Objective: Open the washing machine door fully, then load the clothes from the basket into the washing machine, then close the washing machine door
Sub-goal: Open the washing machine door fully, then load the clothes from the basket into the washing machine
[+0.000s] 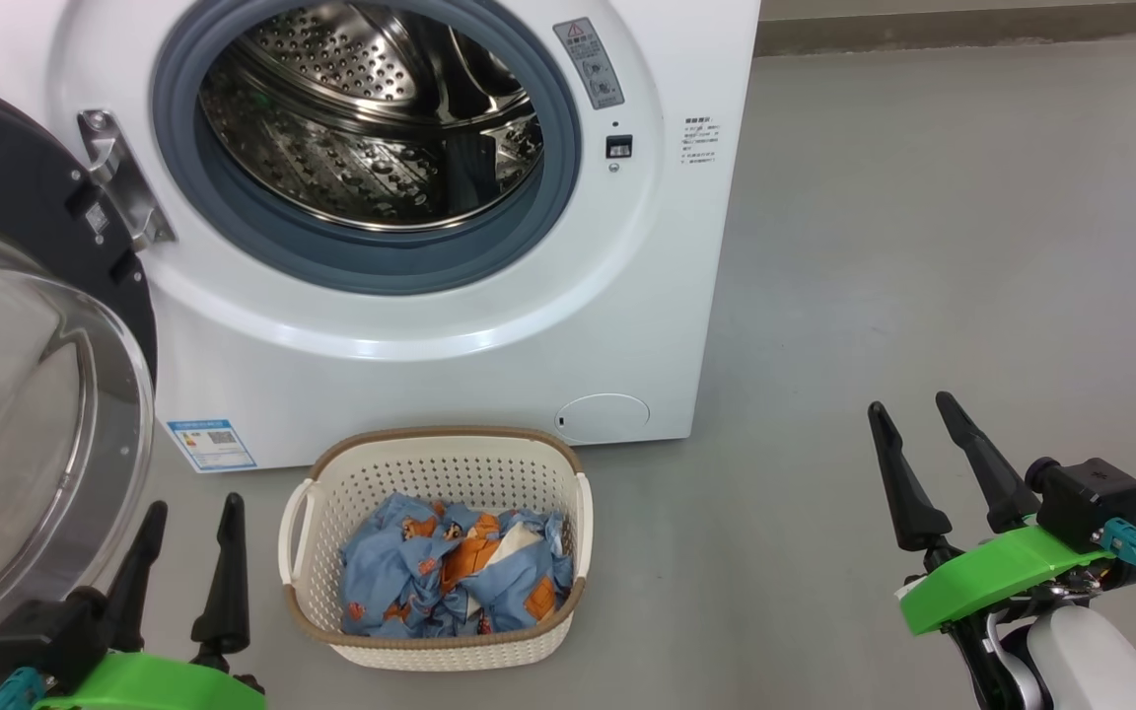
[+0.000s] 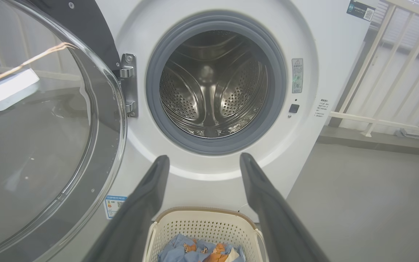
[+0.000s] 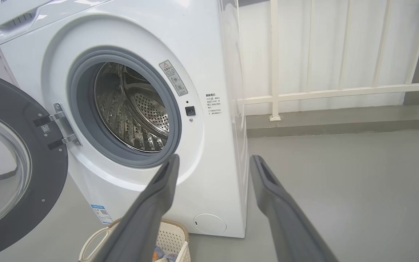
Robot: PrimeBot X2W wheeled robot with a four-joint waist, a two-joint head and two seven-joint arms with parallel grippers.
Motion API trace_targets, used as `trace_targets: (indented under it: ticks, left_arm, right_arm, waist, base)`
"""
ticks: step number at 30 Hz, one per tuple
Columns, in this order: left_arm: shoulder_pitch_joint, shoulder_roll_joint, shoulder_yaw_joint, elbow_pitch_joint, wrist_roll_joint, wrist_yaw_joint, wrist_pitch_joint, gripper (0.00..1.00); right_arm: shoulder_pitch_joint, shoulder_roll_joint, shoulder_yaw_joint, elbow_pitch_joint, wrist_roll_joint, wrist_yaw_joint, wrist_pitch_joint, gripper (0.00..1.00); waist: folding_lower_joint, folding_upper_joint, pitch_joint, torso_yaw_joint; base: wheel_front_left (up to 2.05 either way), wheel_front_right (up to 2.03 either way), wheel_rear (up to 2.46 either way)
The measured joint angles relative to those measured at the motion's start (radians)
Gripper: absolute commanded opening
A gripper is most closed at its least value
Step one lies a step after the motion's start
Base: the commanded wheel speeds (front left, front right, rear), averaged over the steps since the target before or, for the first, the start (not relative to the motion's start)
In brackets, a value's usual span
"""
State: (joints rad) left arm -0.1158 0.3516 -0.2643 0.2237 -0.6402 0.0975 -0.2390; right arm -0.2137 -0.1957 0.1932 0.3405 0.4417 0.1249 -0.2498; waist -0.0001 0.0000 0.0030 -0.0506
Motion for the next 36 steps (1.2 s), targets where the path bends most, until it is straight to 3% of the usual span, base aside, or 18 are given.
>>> trace_targets:
  ticks: [36]
  left_arm:
    - [0.000, 0.005, -0.020, -0.002, 0.000, 0.005, 0.000, 1.00]
  right_arm:
    - [0.000, -0.001, 0.003, 0.002, 0.000, 0.000, 0.000, 1.00]
  waist:
    - [0.0001, 0.0000, -0.005, 0.014]
  base:
    - [0.00, 0.00, 0.00]
